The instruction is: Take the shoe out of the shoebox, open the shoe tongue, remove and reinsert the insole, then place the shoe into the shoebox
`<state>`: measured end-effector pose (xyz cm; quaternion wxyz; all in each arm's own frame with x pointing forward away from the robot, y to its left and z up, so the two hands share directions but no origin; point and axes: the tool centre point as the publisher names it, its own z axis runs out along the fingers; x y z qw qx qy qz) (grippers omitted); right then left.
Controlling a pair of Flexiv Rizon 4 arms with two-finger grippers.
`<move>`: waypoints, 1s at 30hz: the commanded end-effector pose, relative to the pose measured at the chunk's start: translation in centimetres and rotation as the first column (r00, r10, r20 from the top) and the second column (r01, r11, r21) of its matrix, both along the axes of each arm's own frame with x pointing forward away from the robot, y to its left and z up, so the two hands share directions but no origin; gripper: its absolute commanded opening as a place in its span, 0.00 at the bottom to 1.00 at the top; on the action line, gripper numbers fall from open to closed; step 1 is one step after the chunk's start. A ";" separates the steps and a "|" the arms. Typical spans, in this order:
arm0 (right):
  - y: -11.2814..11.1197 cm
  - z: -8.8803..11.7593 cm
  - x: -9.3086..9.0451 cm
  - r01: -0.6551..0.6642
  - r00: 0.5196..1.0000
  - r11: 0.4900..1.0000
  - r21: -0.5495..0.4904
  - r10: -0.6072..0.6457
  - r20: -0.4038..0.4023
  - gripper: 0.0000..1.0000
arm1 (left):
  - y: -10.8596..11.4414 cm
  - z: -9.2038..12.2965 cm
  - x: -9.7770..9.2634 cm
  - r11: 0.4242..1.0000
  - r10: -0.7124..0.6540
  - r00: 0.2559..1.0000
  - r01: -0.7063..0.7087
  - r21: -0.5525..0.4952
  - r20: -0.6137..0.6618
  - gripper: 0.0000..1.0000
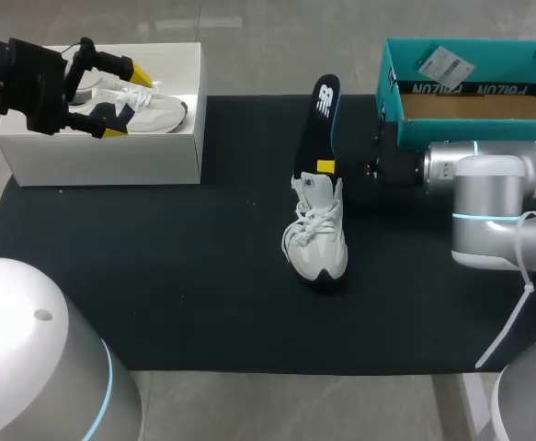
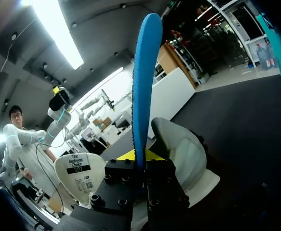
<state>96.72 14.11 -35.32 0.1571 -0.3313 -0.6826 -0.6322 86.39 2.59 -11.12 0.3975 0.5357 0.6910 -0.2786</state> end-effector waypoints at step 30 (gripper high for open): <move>0.1 -1.5 -1.7 -0.041 0.996 0.996 -0.075 0.035 -0.084 0.00 | 0.0 0.0 0.1 1.000 -0.001 1.000 0.001 0.004 -0.002 1.00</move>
